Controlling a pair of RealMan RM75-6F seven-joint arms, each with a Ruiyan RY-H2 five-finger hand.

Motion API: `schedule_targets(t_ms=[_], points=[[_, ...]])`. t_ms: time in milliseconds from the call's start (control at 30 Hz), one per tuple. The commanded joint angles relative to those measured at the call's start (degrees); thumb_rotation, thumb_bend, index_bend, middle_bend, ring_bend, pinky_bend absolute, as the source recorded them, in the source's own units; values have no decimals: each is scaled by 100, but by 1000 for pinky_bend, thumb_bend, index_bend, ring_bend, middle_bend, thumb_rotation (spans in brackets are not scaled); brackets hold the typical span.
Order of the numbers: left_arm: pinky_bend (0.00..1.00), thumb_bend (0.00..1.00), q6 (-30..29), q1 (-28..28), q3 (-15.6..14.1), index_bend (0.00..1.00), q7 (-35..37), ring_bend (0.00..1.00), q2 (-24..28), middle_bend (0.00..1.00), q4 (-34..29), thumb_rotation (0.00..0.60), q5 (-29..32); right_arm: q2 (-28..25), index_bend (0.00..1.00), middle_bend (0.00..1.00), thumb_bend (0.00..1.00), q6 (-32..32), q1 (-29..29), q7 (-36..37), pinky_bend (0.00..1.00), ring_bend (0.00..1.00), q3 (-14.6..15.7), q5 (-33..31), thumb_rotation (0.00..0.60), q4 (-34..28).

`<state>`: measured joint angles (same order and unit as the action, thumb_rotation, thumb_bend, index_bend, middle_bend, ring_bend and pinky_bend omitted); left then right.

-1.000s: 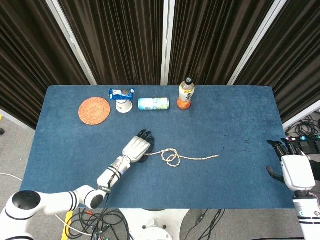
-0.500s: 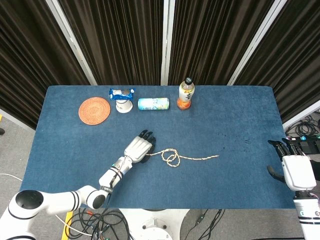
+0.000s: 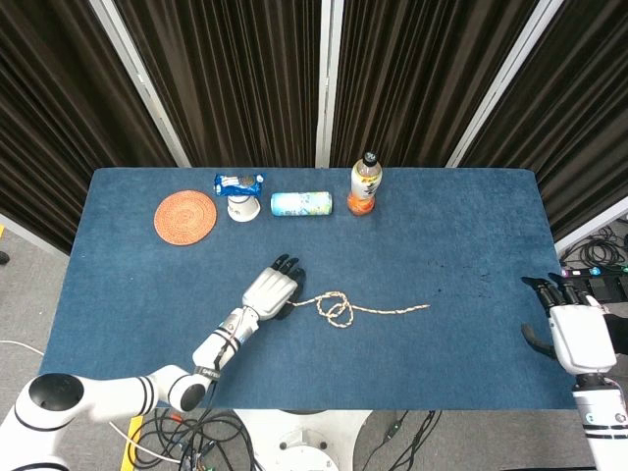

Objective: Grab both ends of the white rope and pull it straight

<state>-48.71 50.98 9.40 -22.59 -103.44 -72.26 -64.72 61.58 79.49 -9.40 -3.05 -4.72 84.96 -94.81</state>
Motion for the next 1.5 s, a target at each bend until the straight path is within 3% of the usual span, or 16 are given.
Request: schedule_targets(t_ms=[33, 267, 600, 1000, 1500], points=[[0, 382, -175, -105, -35, 572, 81, 40, 130, 183, -144, 600, -123, 38, 229, 245, 244, -287, -185, 148, 235, 110, 51, 115, 600, -75], [0, 382, -394, -290, -163, 571, 119, 40, 319, 183, -278, 600, -272, 519, 336, 255, 247, -1216, -893, -57, 235, 110, -59, 114, 600, 216], [0, 380, -531, -441, -241, 571, 131, 40, 362, 183, -319, 600, -353, 1771, 423, 263, 246, -2109, -1779, -666, 227, 110, -296, -238, 600, 1212], [0, 380, -501, -476, -241, 571, 177, 40, 324, 183, -242, 600, -410, 2658, 472, 275, 312, -2053, -1991, -886, 215, 110, 6, -6, 600, 2172], [0, 380, -438, -483, -222, 571, 226, 40, 259, 183, -126, 600, -464, 3034, 510, 281, 346, -1870, -1985, -644, 199, 110, 170, 86, 600, 2745]])
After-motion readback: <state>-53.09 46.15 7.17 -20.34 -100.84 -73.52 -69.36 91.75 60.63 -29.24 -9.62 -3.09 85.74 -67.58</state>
